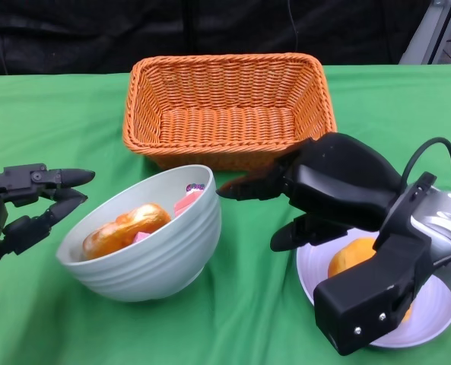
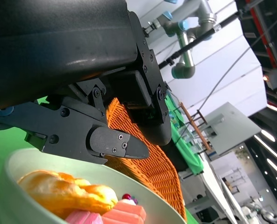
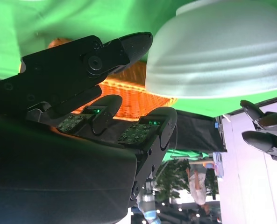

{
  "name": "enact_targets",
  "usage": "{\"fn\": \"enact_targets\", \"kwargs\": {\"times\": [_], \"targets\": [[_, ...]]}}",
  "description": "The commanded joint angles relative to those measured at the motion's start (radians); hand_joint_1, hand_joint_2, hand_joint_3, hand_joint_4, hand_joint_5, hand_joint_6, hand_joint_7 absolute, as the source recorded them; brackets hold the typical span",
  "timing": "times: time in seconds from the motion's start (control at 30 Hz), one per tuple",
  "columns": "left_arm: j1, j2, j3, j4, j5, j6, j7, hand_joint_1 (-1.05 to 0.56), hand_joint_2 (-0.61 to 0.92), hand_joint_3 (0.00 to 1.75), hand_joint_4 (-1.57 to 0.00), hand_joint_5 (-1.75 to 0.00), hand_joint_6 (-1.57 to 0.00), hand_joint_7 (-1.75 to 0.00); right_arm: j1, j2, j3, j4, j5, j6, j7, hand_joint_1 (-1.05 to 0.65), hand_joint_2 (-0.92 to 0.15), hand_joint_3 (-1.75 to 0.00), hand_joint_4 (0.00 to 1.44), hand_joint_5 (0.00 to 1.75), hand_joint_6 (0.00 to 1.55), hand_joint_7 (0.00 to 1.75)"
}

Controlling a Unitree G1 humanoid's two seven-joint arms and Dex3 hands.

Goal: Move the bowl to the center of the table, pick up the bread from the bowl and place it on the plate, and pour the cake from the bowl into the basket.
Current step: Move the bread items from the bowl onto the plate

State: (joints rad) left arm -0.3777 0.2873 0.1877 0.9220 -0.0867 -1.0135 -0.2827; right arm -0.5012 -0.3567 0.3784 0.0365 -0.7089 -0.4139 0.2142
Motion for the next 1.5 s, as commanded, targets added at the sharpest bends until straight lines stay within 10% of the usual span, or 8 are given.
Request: {"fn": "enact_targets", "kwargs": {"times": [0.03,1.5], "targets": [[-0.014,0.017,0.008,0.019,0.008,0.009,0.022,-0.28,0.92,0.15,-0.85,-0.84,-1.11,-0.01,-0.031,0.000,0.001,0.013,-0.006,-0.016,-0.026,-0.57,-0.79,0.00,0.77,0.00,0.63,0.00],[-0.052,0.005,0.009,0.055,0.077,0.171,0.221,-0.29,0.92,0.14,-0.81,-0.96,-1.17,-0.04,-0.426,0.158,0.238,0.734,-0.177,-0.299,-0.385,-0.63,-0.88,0.00,0.69,0.00,0.64,0.01]]}}
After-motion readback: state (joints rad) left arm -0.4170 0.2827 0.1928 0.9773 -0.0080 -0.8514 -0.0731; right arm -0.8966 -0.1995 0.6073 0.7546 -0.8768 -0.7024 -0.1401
